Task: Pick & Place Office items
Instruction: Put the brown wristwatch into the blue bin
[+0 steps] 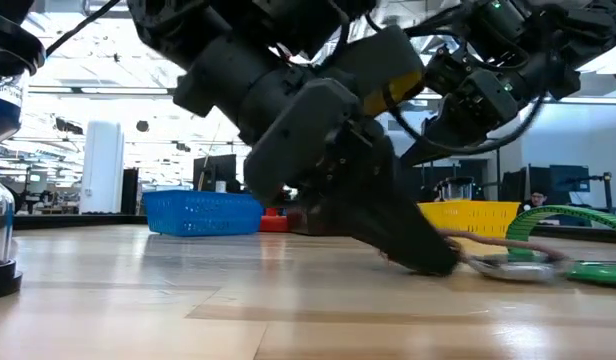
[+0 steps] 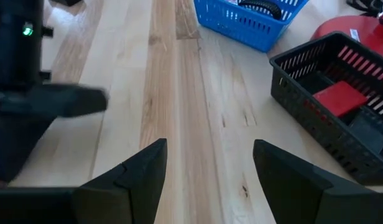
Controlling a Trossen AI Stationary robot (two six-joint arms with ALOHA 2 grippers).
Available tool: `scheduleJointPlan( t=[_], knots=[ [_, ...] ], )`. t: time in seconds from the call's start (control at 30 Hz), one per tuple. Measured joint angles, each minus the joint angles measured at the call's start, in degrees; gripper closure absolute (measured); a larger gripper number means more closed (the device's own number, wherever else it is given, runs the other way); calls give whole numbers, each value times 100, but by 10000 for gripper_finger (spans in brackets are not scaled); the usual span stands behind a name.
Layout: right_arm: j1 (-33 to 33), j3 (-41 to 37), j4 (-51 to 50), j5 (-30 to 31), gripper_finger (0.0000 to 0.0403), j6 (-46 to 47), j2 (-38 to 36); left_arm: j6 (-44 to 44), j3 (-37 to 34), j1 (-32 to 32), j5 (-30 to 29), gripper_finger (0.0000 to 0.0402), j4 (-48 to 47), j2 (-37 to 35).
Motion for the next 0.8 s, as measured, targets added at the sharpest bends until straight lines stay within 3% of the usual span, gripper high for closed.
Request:
scheduleJointPlan(
  t=[0.23,0.4,0.6,0.8],
  knots=[
    [0,0,10,4,172,-11,0,-280,6,113,-272,307,-1633,-932],
    [0,-2,-16,7,172,0,0,-285,-314,91,-1394,335,-2721,-1990],
    [0,-2,21,9,172,-6,0,-1166,-1454,162,-3172,378,-3200,-3601],
    [-4,-4,283,11,172,-196,2,-2492,-3074,550,-3849,376,-3230,-5277]
  ],
)
